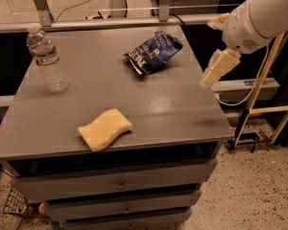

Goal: Move blue chip bag near water bottle

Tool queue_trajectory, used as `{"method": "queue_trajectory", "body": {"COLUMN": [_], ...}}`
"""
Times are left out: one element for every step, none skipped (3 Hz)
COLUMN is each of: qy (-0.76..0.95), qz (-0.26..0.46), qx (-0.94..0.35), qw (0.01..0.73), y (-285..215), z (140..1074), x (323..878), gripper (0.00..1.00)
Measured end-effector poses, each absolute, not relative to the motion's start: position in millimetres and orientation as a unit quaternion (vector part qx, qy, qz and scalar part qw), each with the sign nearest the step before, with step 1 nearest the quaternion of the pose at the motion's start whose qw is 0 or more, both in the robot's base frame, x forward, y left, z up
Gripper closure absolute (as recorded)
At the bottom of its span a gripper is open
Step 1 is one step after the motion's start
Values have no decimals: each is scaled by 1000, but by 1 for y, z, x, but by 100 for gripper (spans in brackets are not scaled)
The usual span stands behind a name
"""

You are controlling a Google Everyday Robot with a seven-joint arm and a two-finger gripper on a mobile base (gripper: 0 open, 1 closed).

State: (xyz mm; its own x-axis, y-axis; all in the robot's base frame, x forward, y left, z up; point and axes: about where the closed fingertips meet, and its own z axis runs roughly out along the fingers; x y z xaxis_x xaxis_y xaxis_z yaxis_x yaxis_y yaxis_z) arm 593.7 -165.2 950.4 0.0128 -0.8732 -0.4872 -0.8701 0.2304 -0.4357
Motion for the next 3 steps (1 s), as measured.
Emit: {"method": "queue_trajectory", "body": {"qy": [676,650,622], "qz": [2,-4,-16], "qx": [-644,-666,-690], "qw": [358,366,370], "y": [-148,-125,-96], "z": [935,924,917], "x": [641,687,717], "gripper": [0,0,0]}}
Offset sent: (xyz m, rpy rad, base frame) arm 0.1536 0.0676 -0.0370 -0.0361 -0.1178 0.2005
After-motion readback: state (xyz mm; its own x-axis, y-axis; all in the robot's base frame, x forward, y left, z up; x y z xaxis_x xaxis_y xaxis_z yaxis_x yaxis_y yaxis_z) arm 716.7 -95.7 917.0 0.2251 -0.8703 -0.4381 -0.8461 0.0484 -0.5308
